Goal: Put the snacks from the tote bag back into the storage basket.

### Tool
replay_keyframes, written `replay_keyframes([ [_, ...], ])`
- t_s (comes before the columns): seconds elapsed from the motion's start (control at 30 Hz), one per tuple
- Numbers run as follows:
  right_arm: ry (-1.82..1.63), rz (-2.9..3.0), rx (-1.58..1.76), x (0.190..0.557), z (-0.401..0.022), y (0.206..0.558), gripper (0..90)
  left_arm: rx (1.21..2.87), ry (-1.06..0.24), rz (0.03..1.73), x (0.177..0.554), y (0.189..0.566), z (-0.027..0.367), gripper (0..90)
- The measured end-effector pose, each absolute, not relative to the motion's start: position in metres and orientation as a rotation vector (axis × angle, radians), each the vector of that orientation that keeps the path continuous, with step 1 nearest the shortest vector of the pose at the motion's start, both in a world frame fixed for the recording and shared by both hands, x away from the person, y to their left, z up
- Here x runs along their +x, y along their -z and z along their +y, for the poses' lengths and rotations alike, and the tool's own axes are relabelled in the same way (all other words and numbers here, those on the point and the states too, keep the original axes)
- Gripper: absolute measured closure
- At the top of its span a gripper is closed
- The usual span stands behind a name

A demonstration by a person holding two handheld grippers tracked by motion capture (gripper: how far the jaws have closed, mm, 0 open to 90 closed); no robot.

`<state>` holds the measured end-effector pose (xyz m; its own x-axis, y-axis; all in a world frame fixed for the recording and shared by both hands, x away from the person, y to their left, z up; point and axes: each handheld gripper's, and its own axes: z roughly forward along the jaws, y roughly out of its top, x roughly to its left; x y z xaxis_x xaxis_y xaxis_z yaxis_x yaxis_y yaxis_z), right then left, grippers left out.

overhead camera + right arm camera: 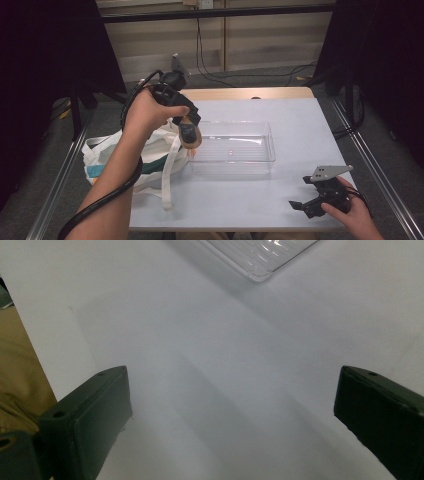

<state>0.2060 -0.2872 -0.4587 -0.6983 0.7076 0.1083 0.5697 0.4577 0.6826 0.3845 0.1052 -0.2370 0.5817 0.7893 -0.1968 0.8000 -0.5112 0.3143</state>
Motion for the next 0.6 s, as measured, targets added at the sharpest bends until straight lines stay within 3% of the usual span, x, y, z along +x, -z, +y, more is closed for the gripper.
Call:
replay_keyframes([
  [0.6,-1.067,2.518,1.115,0.2061,-0.2869,0.4589,1.9,2.463,0.051,1.26,0.3846,0.2467,0.0967,30.2],
])
